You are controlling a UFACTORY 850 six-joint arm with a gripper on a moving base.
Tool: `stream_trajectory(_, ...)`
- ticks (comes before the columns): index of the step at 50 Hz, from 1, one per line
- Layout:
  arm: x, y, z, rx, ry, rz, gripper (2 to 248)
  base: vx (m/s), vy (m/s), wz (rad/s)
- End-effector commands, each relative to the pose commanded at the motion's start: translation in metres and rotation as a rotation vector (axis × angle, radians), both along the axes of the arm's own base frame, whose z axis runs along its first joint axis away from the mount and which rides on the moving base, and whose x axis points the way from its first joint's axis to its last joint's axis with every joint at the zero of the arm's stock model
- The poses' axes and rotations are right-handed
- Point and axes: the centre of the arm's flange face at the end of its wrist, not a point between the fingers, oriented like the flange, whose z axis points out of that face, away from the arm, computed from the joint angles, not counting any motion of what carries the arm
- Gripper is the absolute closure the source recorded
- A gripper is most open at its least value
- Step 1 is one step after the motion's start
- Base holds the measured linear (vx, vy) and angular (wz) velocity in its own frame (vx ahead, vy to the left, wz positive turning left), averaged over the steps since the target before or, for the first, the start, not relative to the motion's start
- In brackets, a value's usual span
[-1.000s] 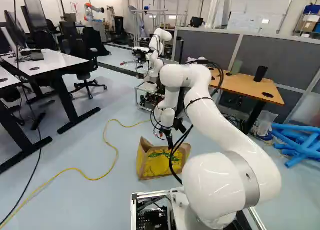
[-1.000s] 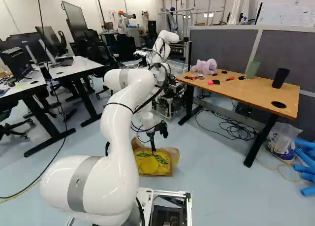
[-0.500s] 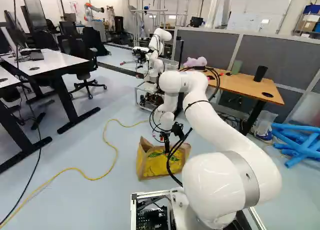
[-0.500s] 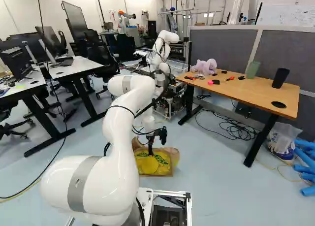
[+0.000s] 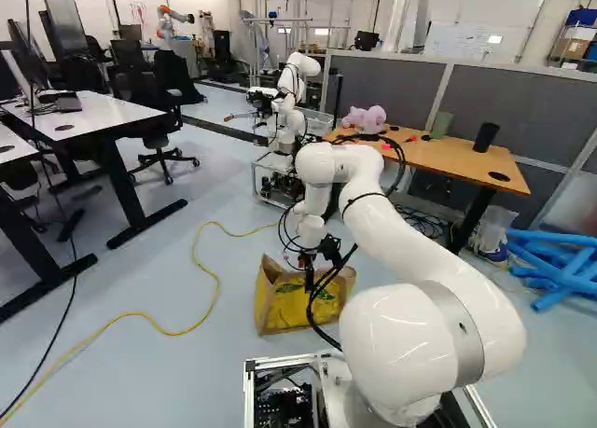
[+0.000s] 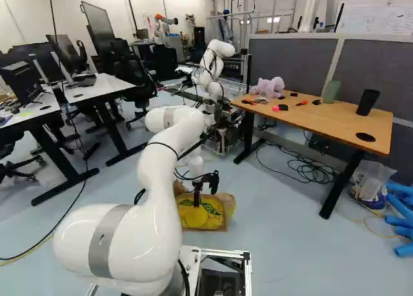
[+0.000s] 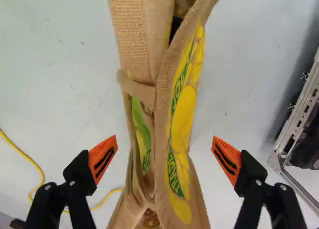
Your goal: Pick up the bag on the ground and place it on the table
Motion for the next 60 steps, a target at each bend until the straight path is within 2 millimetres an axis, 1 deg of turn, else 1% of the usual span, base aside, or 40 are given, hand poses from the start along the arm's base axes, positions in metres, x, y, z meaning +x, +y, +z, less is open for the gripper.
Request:
stream_trajectory(23,0.000,0.000,-0.034,0.000,0.004,0.000,3,0.000,0.000,0.000)
stream_trajectory(40,0.000,0.000,-0.038,0.000,0.004,0.000,3,0.000,0.000,0.000)
stream_trajectory(41,0.000,0.000,-0.038,0.000,0.004,0.000,23,0.000,0.000,0.000)
stream_trajectory(46,0.000,0.000,-0.038,0.000,0.004,0.000,23,0.000,0.000,0.000)
stream_trajectory(47,0.000,0.000,-0.038,0.000,0.004,0.000,62,0.000,0.000,0.000)
stream_trajectory(51,0.000,0.000,-0.038,0.000,0.004,0.000,62,0.000,0.000,0.000)
stream_trajectory(52,0.000,0.000,-0.038,0.000,0.004,0.000,100,0.000,0.000,0.000)
stream_trajectory(56,0.000,0.000,-0.038,0.000,0.004,0.000,100,0.000,0.000,0.000)
stream_trajectory(57,0.000,0.000,-0.038,0.000,0.004,0.000,138,0.000,0.000,0.000)
stream_trajectory(60,0.000,0.000,-0.038,0.000,0.004,0.000,138,0.000,0.000,0.000)
